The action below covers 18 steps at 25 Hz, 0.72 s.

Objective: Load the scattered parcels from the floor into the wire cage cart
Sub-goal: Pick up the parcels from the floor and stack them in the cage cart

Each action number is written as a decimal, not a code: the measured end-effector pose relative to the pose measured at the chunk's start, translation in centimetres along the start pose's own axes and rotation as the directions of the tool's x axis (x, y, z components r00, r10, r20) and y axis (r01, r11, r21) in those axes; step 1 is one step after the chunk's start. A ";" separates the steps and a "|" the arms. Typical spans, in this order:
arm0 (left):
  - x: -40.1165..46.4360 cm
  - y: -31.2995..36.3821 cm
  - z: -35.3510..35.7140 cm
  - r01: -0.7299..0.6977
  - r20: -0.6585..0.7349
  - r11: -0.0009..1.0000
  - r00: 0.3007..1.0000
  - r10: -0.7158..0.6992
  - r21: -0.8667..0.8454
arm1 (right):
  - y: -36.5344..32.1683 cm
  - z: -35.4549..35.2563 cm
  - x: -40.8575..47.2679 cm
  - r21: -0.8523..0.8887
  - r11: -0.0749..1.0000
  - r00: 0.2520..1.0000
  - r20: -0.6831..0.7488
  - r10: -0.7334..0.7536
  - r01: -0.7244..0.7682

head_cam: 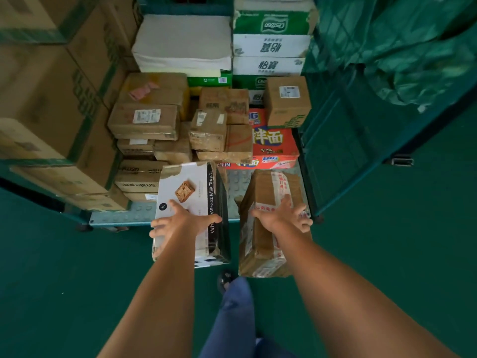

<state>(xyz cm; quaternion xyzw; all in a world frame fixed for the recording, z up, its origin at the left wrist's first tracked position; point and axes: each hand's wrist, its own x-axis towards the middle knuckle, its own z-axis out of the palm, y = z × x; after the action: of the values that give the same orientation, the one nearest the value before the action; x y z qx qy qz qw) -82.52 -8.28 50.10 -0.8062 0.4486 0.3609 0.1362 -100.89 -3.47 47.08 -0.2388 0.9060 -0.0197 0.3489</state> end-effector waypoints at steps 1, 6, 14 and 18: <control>1.6 1.0 -0.3 0.017 0.008 1.000 1.000 -0.017 -0.014 | -1.6 0.1 1.5 0.000 1.000 1.000 0.005 -0.002 0.002; 8.7 5.2 -1.2 0.084 0.049 0.995 0.995 -0.082 -0.059 | -8.4 1.5 8.7 -0.041 0.998 0.999 -0.002 -0.039 0.038; 14.2 10.0 -0.4 0.222 0.111 0.968 0.972 -0.209 -0.120 | -13.8 4.0 17.7 -0.130 0.991 0.999 0.039 -0.010 0.015; 15.4 13.5 -0.1 0.314 0.119 0.931 0.948 -0.296 -0.185 | -15.6 4.8 21.2 -0.210 0.974 0.992 0.105 -0.066 0.087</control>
<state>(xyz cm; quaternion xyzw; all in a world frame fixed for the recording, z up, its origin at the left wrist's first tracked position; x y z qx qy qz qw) -88.36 -25.50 40.76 -0.8588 0.2728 0.4144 0.1281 -104.91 -26.12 33.37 -0.3104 0.8750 0.0759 0.3638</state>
